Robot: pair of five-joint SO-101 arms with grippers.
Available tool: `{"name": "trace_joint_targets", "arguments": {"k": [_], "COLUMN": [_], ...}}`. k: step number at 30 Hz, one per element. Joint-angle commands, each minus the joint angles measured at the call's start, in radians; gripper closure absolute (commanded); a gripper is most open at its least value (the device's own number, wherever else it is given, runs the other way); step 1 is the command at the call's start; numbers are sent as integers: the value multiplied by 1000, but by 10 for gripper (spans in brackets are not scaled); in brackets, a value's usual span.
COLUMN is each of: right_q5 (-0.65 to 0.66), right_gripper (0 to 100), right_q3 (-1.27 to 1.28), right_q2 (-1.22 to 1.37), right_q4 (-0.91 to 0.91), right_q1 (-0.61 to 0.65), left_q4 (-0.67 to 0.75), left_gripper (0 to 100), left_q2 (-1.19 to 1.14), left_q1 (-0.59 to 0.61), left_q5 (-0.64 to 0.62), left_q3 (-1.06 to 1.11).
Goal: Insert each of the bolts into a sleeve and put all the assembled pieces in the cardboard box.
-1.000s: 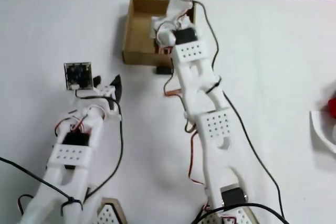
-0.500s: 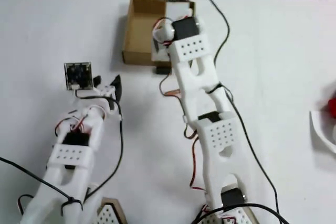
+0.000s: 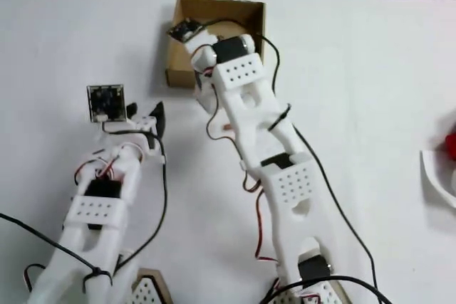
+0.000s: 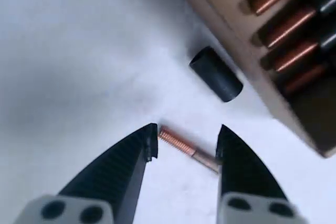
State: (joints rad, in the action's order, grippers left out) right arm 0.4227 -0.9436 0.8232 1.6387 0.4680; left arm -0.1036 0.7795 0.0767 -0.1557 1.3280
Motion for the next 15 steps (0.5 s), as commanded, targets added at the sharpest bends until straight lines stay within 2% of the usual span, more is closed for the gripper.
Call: {"name": "trace_joint_targets", "arguments": {"k": [1, 15], "right_q5": [114, 311], "right_gripper": [824, 825], "right_q3": [-2, -8], "right_q2": [-30, 111], "right_q4": [-84, -125], "right_q1": [-48, -56], "left_q4": [15, 15], "left_gripper": [797, 797], "left_q2": [31, 31], "left_q1": [9, 9], "left_q5": [2, 2], "left_q3": [-8, -8]}}
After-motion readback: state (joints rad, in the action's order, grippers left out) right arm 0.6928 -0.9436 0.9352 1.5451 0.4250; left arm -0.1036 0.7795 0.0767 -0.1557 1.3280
